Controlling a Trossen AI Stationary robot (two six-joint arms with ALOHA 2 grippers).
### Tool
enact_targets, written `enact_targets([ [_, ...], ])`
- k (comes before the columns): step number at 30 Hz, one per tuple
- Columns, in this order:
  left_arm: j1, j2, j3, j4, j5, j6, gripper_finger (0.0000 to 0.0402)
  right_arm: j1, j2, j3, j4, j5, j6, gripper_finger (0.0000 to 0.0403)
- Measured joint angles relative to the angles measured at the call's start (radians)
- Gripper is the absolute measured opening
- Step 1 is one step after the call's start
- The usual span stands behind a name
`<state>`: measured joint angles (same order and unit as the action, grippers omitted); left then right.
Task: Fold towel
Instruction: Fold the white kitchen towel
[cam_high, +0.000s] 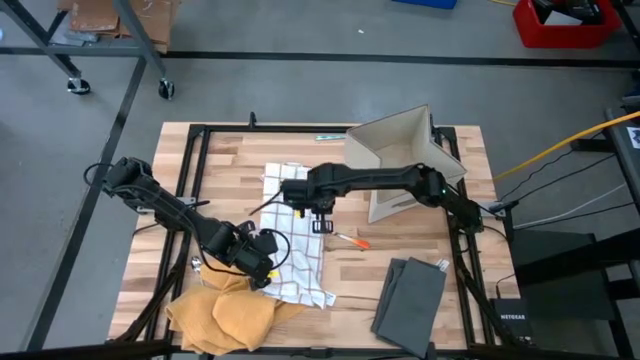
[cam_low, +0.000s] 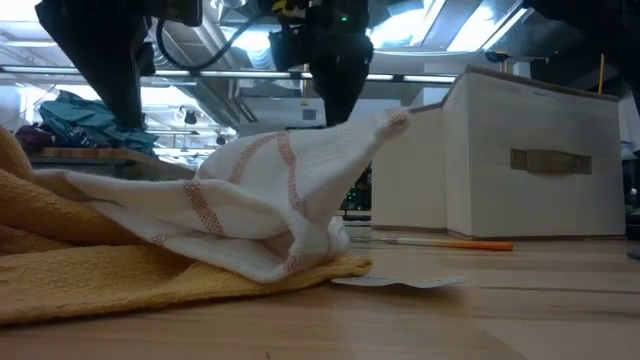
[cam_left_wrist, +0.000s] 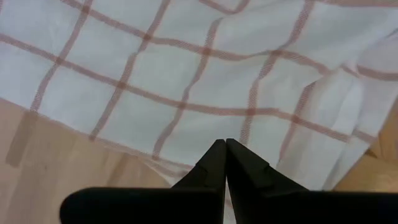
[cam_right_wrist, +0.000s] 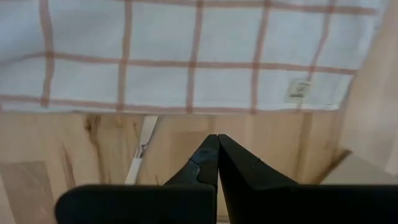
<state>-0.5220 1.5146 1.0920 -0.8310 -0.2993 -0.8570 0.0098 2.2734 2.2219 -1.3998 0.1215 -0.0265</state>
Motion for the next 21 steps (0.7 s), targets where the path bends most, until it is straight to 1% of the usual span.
enact_targets([
  [4, 0.0, 0.0, -0.004, 0.003, 0.0, 0.041, 0.0007, 0.02, 0.0, -0.032, -0.001, -0.001, -0.001, 0.0014],
  [6, 0.0, 0.0, -0.004, 0.003, 0.0, 0.054, 0.0021, 0.025, 0.0, -0.038, 0.0, -0.013, -0.003, 0.0014],
  [8, 0.0, 0.0, -0.004, 0.005, 0.0, 0.044, 0.0044, 0.024, 0.0, -0.038, -0.002, -0.042, -0.004, 0.0014],
  [12, 0.0, 0.001, -0.004, 0.008, 0.0, 0.031, 0.0103, 0.023, 0.0, -0.039, -0.002, -0.16, -0.004, 0.0022],
  [14, -0.004, 0.001, -0.004, 0.017, 0.001, 0.067, 0.0131, 0.024, 0.0, -0.039, -0.002, -0.204, -0.006, 0.0037],
  [17, -0.014, 0.001, -0.005, 0.031, 0.014, 0.178, 0.0164, 0.03, -0.001, -0.039, -0.002, -0.245, -0.011, 0.0073],
  [21, -0.037, 0.001, -0.005, 0.03, 0.043, 0.367, 0.0188, 0.059, -0.002, -0.039, 0.0, -0.27, -0.071, 0.0128],
])
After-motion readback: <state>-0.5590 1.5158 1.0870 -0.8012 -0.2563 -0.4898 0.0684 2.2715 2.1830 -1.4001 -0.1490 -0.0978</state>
